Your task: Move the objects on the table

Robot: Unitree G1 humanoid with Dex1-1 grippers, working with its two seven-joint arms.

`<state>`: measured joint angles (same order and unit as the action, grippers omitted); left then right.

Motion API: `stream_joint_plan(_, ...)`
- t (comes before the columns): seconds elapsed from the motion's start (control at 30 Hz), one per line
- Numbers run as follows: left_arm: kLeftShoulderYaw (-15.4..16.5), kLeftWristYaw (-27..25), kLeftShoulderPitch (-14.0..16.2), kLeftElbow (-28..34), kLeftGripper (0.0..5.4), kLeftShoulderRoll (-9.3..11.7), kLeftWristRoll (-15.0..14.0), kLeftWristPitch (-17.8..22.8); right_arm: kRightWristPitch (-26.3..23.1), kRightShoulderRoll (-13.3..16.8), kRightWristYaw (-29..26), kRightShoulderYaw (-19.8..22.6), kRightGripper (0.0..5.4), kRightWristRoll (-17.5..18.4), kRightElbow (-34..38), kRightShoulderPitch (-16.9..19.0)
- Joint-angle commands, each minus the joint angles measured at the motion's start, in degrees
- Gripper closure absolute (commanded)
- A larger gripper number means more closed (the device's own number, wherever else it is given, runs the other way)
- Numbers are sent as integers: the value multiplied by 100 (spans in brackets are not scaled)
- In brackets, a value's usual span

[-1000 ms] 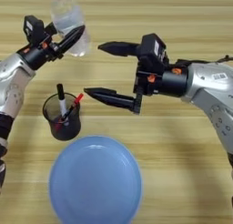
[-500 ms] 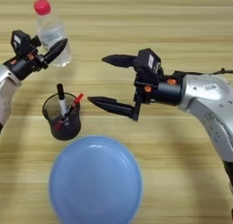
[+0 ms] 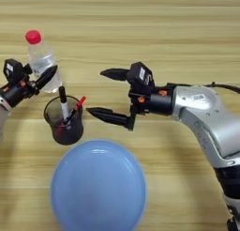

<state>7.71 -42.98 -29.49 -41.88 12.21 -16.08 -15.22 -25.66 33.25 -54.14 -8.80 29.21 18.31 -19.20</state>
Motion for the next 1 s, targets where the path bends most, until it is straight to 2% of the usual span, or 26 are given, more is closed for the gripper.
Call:
stream_joint_plan(0.03,-22,117,135,5,235,6,153,-370,79,-77,4,-60,0,-134,-71,18)
stream_joint_plan(0.33,-51,297,433,-34,236,-87,297,-648,225,-326,89,-219,0,-404,-339,220)
stream_joint_plan(0.6,-105,401,523,-152,236,-99,364,-808,382,-551,134,-487,0,-717,-838,481)
stream_joint_plan(1.0,-132,486,558,-316,236,-142,404,-953,702,-873,167,-764,0,-1165,-1460,421)
